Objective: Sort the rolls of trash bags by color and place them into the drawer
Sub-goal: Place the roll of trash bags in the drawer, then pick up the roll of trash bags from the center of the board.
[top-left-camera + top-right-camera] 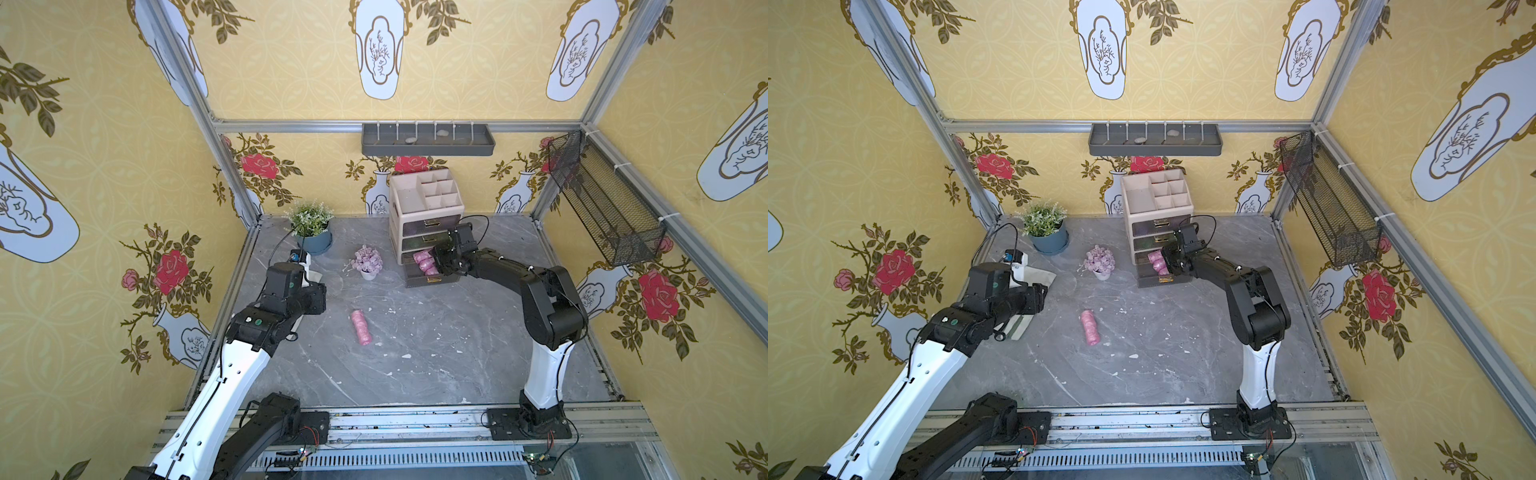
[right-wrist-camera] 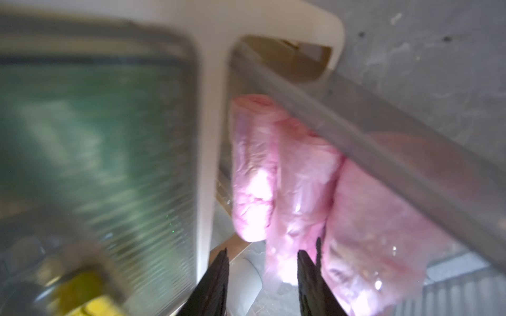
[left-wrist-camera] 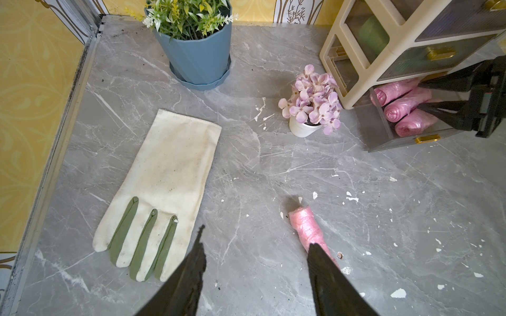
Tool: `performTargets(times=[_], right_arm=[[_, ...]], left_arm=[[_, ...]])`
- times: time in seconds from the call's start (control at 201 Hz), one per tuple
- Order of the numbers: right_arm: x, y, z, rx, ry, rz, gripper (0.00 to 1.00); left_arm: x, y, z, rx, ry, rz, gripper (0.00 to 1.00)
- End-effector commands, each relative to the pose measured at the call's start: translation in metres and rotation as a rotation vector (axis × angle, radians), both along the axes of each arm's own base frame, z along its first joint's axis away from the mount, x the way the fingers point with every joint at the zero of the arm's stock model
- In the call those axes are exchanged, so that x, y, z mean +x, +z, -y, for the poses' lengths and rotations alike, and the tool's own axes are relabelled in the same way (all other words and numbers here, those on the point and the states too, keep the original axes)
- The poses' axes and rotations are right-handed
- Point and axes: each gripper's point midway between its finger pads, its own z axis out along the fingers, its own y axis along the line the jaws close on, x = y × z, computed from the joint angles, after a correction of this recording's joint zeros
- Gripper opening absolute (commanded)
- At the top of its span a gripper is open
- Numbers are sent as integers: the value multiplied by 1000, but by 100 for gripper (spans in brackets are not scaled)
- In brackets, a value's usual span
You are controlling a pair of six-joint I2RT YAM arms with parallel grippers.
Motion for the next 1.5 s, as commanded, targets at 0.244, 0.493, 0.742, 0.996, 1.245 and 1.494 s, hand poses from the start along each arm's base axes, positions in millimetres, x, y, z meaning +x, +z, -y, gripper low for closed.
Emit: performTargets(times=[0.244,0.493,0.742,0.996,1.245,1.494], right_arm=[[-29,66,8,-86,128,182,45],[-84,94,55,-191,90,245,48],[-129,107,108,-300,5,257,52],[-147,101,133,-327,-30,235,54],[-154,93,138,-328,-27,216,55],[-157,94,148,-343,-44,211,56]], left_arm=[[4,0,-9,20,58,14,63],[4,-4,0,-41,58,-38,60],[-8,-26,26,-177,72,-130,48],[-33,-78,60,-118,134,-300,49],[-39,-124,77,-155,195,-411,52],[-40,-154,104,-165,181,-455,53]])
